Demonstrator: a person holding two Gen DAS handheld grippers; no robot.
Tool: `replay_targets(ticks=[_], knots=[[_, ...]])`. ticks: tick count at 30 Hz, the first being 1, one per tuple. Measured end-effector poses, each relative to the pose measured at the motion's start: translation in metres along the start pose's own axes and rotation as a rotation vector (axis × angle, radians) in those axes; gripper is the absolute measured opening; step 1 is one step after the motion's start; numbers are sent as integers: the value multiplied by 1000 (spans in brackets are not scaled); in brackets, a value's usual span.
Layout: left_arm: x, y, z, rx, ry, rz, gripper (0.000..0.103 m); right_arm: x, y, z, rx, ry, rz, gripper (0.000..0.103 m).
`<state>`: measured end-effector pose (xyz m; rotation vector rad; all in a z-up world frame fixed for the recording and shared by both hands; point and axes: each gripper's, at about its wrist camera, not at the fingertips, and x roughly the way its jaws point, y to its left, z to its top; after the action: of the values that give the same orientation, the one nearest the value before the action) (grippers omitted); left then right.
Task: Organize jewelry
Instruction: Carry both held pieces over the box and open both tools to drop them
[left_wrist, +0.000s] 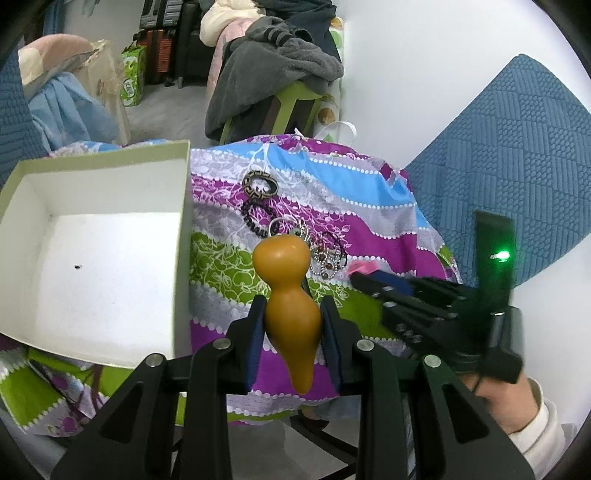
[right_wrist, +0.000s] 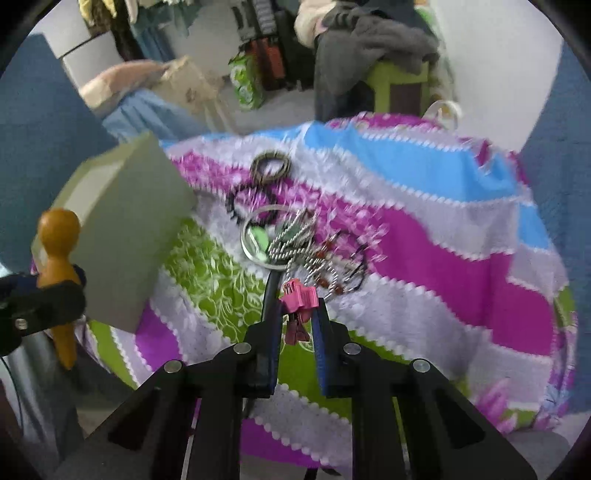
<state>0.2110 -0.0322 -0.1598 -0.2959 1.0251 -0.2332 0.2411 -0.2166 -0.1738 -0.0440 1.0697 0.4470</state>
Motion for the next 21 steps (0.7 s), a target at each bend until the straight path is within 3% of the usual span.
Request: replay_targets(ticks=[7, 13, 21], knots=[[-35, 0, 26, 47, -38, 19, 30, -64, 14, 37, 45, -97, -27, 14], [-83, 6, 51, 86, -132, 31, 30, -115, 39, 74, 68, -217, -15, 14], [-129, 45, 64, 73, -193, 53, 30, -118, 102, 98, 0, -251, 52, 14]])
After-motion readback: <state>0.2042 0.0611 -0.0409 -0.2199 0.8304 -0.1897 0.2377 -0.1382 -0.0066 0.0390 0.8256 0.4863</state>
